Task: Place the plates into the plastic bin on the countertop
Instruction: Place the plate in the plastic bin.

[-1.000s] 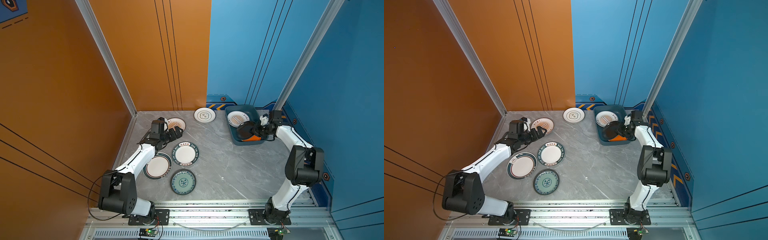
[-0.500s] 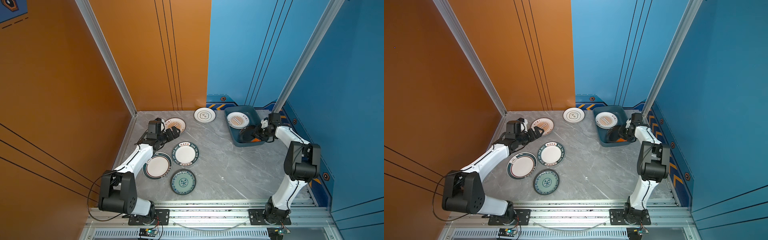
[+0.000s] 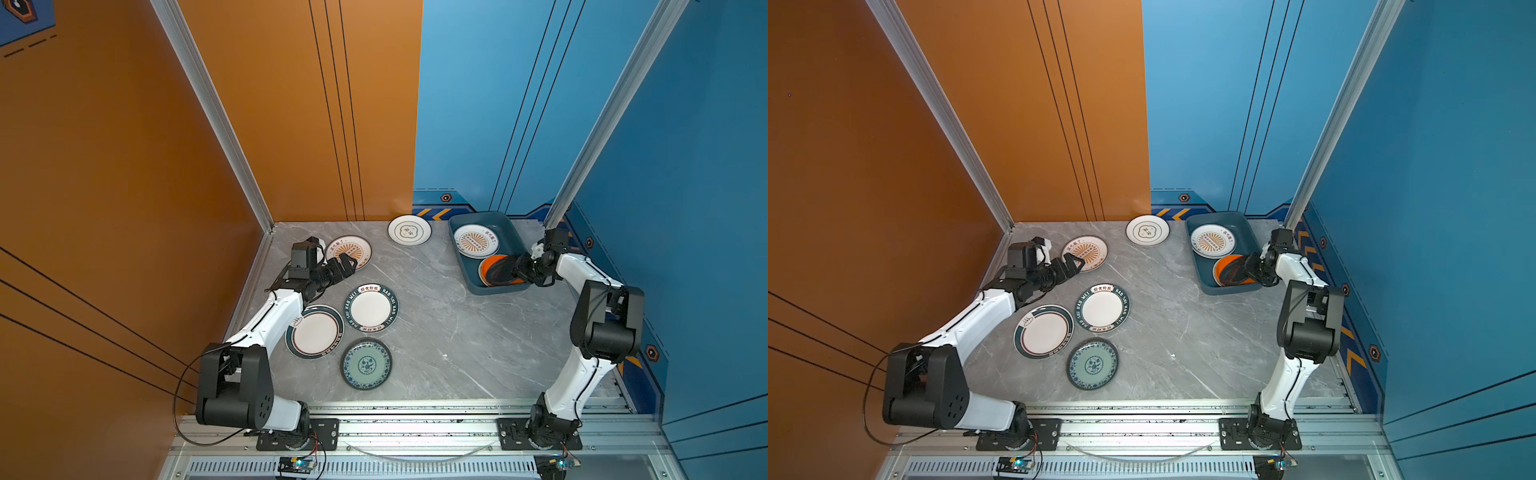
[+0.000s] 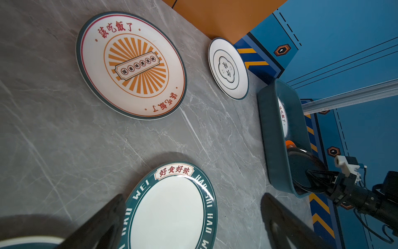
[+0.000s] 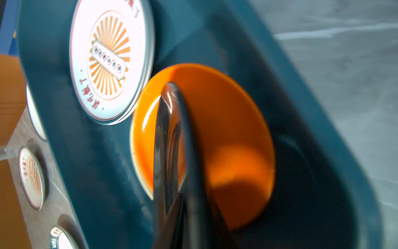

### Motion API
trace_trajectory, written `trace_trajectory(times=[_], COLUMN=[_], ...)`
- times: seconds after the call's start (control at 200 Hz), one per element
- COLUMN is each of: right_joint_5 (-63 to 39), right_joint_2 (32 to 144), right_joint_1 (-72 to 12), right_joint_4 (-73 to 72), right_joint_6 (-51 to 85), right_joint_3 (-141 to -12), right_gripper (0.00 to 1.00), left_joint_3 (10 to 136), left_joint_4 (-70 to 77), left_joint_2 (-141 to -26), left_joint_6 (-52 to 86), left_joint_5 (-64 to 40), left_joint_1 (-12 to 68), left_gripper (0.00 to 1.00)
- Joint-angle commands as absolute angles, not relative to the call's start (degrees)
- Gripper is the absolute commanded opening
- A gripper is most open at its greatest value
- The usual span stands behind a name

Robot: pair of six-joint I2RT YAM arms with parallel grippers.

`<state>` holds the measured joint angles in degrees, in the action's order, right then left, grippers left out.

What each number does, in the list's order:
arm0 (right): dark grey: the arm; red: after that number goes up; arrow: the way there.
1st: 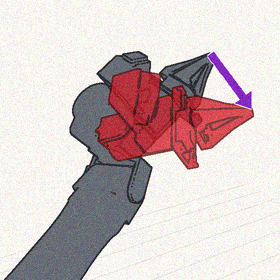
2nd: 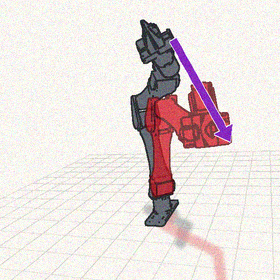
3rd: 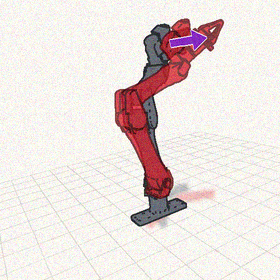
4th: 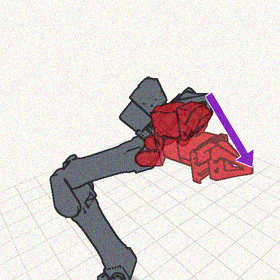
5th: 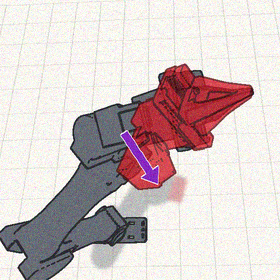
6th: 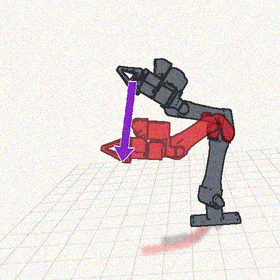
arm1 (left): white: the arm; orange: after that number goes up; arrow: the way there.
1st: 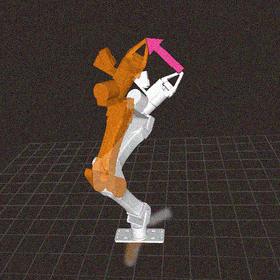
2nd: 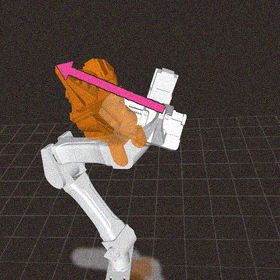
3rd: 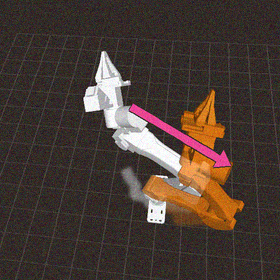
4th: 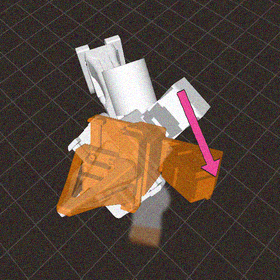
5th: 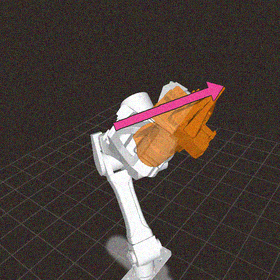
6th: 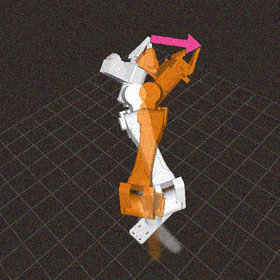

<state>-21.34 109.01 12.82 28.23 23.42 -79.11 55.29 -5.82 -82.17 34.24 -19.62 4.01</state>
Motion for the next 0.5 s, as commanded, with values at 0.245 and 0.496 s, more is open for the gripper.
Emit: trace_trajectory(times=[0.245,0.496], right_joint_5=[-18.64,-12.88], right_joint_2=[106.15,102.63], right_joint_1=[13.23,12.52], right_joint_4=[29.79,32.17], right_joint_6=[23.29,21.76], right_joint_3=[-77.77,-78.10], right_gripper=[0.40,0.43], left_joint_3=[55.08,56.87], left_joint_4=[-6.15,-7.21], left_joint_2=[-81.98,-85.57], left_joint_6=[32.44,31.36], left_joint_5=[-20.69,-18.73], left_joint_1=[3.38,2.43], left_gripper=[0.99,0.98])
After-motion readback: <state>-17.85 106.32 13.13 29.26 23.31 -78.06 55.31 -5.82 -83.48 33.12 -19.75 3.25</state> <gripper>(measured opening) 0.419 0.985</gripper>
